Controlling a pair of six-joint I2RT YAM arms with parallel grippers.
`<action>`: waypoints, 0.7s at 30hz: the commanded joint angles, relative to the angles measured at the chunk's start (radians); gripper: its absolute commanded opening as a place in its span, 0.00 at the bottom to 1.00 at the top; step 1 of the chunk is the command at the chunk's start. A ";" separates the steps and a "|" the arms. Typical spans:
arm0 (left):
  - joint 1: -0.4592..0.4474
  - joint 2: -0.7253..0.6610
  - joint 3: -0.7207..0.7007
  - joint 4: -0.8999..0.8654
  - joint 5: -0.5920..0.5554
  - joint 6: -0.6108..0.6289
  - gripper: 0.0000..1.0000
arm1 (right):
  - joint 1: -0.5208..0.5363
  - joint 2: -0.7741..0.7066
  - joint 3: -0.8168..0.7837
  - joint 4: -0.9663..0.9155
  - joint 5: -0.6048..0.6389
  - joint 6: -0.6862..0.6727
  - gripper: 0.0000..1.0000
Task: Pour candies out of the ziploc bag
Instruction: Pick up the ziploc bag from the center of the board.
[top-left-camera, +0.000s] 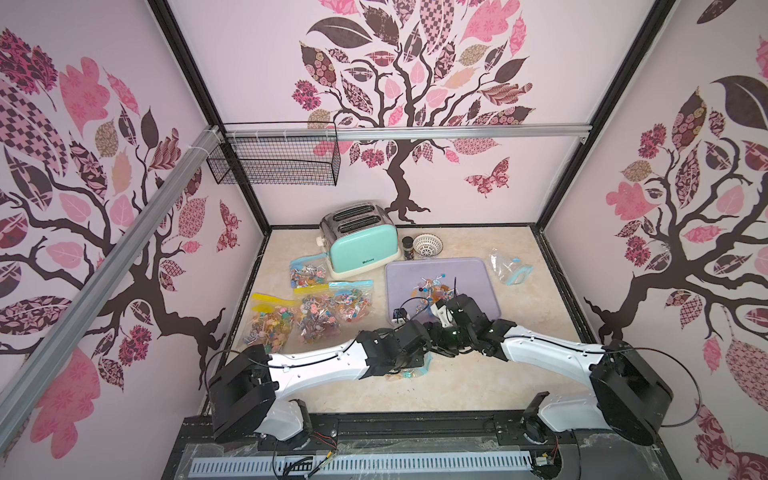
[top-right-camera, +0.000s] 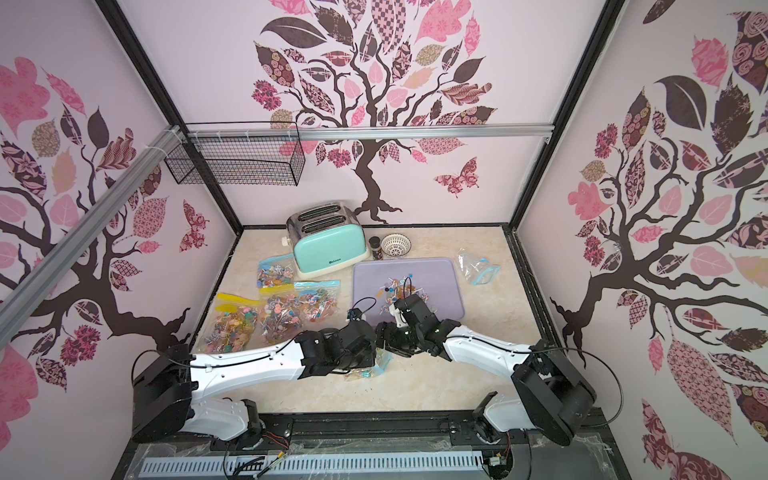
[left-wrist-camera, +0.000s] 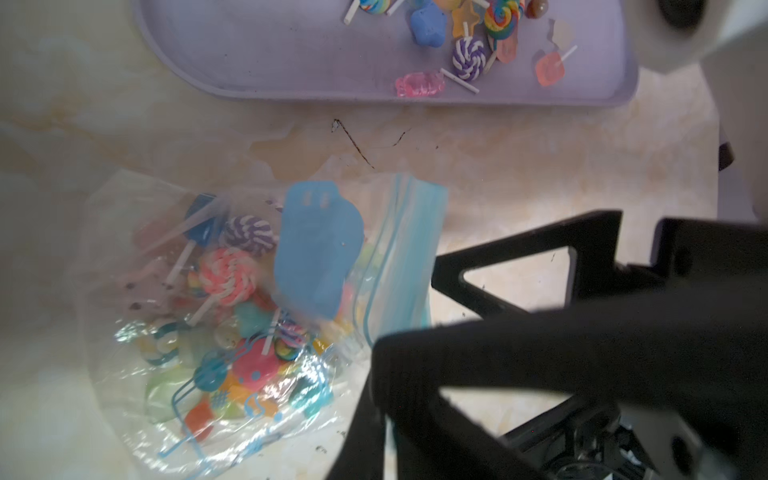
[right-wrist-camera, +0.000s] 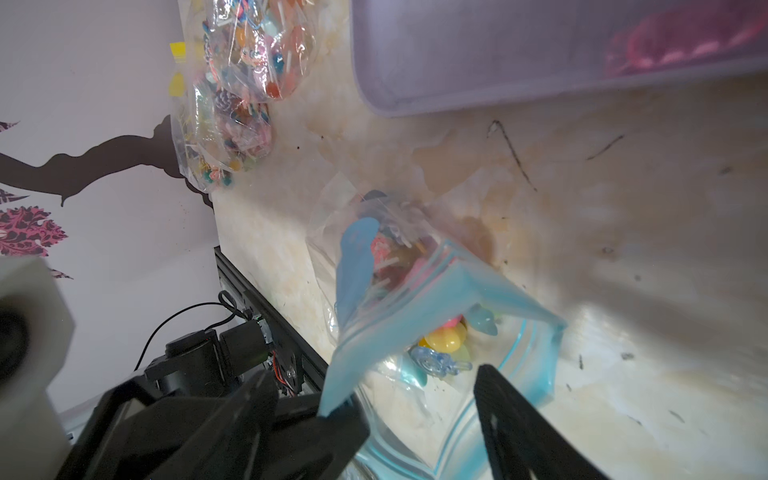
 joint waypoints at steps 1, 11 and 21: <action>0.001 -0.075 -0.001 -0.023 -0.041 0.030 0.45 | 0.018 0.025 0.001 0.044 -0.070 0.005 0.75; 0.147 -0.226 -0.087 -0.145 0.001 0.046 0.74 | 0.018 0.040 -0.046 0.070 -0.089 -0.004 0.61; 0.259 -0.200 -0.259 0.122 0.231 0.075 0.81 | 0.019 0.046 -0.095 0.105 -0.089 -0.001 0.34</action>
